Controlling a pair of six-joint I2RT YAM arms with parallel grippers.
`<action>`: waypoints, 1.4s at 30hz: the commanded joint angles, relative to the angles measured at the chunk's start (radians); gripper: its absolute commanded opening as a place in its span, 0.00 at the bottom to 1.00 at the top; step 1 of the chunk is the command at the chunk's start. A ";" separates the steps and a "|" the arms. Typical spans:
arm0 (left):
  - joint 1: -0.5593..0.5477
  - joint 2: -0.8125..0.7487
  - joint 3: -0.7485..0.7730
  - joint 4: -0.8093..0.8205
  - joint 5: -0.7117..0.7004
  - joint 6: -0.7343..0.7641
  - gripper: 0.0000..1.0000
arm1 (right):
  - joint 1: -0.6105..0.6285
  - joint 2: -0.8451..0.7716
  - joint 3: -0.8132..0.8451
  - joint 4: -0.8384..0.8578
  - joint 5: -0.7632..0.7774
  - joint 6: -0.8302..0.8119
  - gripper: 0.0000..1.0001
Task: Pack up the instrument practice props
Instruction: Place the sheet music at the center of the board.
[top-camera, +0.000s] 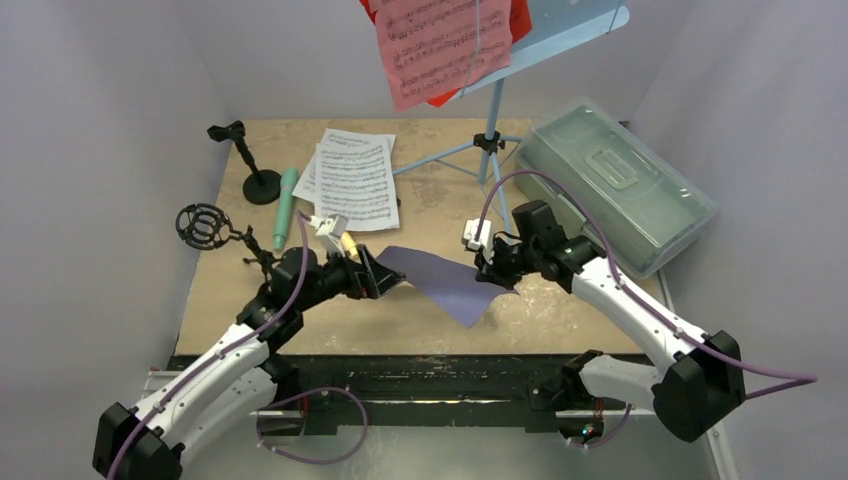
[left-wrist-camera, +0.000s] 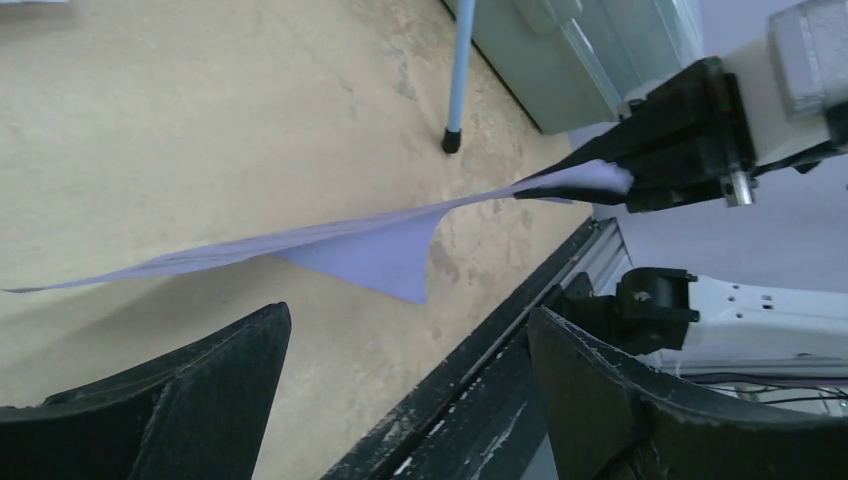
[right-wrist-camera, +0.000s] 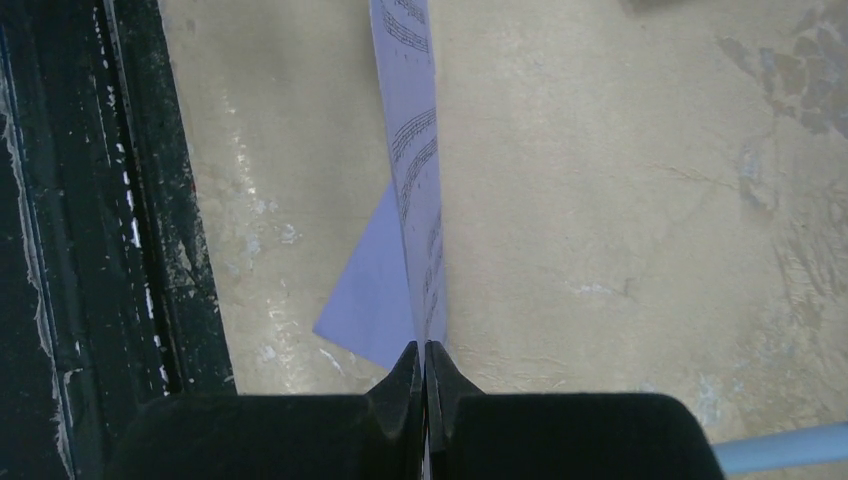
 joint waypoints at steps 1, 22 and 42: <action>-0.131 0.013 0.007 0.102 -0.157 -0.160 0.88 | 0.016 0.019 -0.002 0.031 0.001 0.016 0.00; -0.475 0.390 0.344 -0.018 -0.660 -0.533 0.98 | 0.016 -0.042 -0.030 0.145 0.141 0.128 0.00; -0.475 0.634 0.642 -0.374 -0.825 -0.734 0.80 | 0.028 -0.057 -0.035 0.125 0.068 0.101 0.00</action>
